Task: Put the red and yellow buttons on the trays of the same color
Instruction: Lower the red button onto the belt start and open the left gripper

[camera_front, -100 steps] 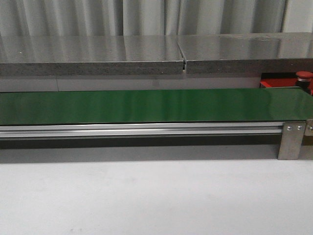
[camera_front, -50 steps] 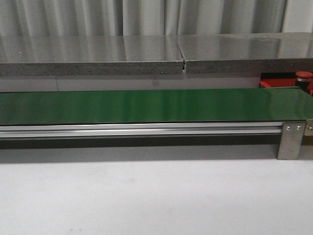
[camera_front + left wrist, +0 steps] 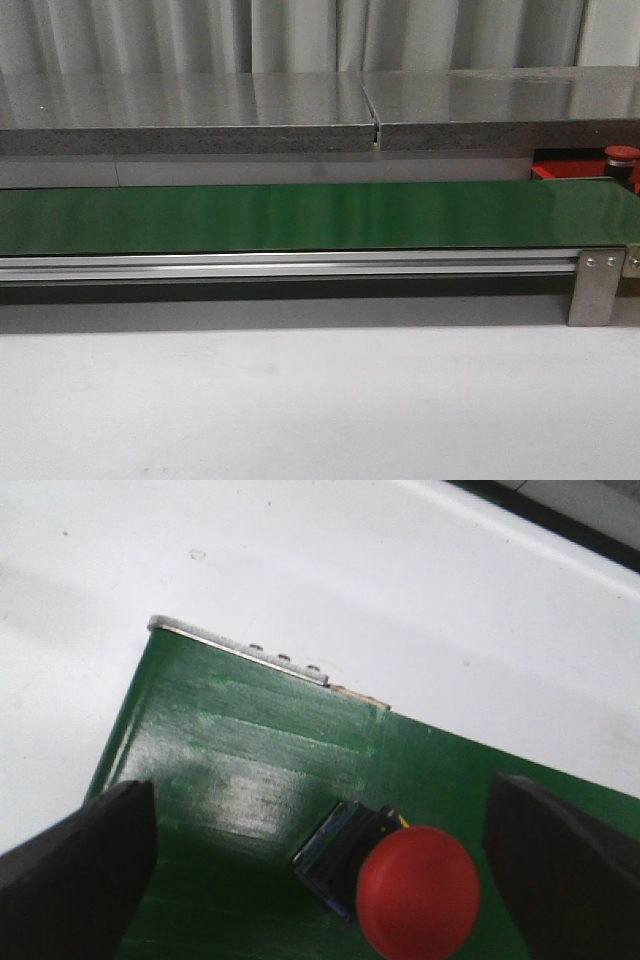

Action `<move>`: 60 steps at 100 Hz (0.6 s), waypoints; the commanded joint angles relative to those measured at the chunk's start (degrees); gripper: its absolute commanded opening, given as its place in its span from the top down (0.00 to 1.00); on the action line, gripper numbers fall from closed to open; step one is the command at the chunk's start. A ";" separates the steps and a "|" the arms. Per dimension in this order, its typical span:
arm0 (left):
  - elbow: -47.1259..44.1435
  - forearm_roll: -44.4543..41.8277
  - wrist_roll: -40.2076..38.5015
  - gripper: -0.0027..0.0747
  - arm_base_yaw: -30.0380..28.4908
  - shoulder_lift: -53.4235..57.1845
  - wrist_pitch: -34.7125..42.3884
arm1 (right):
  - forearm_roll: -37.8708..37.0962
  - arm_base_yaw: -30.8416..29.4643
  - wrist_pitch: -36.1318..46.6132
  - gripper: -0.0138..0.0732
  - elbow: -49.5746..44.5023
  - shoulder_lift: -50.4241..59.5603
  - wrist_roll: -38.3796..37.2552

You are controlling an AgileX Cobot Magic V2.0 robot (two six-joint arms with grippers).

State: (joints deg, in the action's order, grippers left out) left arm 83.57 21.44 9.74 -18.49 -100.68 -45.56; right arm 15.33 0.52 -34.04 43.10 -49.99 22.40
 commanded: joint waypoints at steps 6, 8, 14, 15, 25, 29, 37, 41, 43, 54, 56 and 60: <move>4.78 0.79 -0.08 0.13 -0.06 3.05 0.96 | 0.26 0.04 3.47 0.92 1.36 0.85 0.58; 5.04 0.72 -0.08 0.13 -0.16 3.05 0.97 | 0.26 0.04 3.47 0.92 1.36 0.85 0.58; 5.48 0.75 -0.08 0.13 -0.88 3.05 1.76 | 0.26 0.04 3.47 0.92 1.36 0.85 0.58; 5.48 0.75 -0.08 0.13 -1.01 3.05 1.86 | 0.26 0.04 3.47 0.92 1.36 0.85 0.58; 5.48 0.75 -0.08 0.13 -3.06 2.94 2.43 | 0.26 0.04 3.47 0.92 1.36 0.85 0.58; 5.48 0.69 -0.08 0.13 -4.18 2.71 2.43 | 0.26 0.04 3.47 0.92 1.36 0.85 0.58; 5.48 0.69 -0.08 0.13 -6.62 2.28 2.80 | 0.26 0.04 3.47 0.92 1.36 0.85 0.58; 5.48 0.69 -0.08 0.14 -7.57 1.84 3.35 | 0.26 0.04 3.47 0.92 1.36 0.85 0.58; 5.48 0.69 -0.08 0.14 -8.05 1.69 3.64 | 0.26 0.04 3.47 0.92 1.36 0.85 0.58; 5.48 0.69 -0.08 0.14 -9.94 -0.29 5.03 | 0.26 0.04 3.47 0.92 1.36 0.85 0.58; 5.48 0.61 -0.08 0.14 -10.21 -0.70 5.29 | 0.26 0.04 3.47 0.92 1.36 0.85 0.58; 5.48 0.61 -0.08 0.14 -10.57 -1.80 5.48 | 0.26 0.04 3.47 0.92 1.36 0.85 0.58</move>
State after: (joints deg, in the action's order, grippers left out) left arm 87.22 21.00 9.74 -28.20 -103.19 -43.39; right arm 15.33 0.52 -34.04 43.10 -49.99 22.40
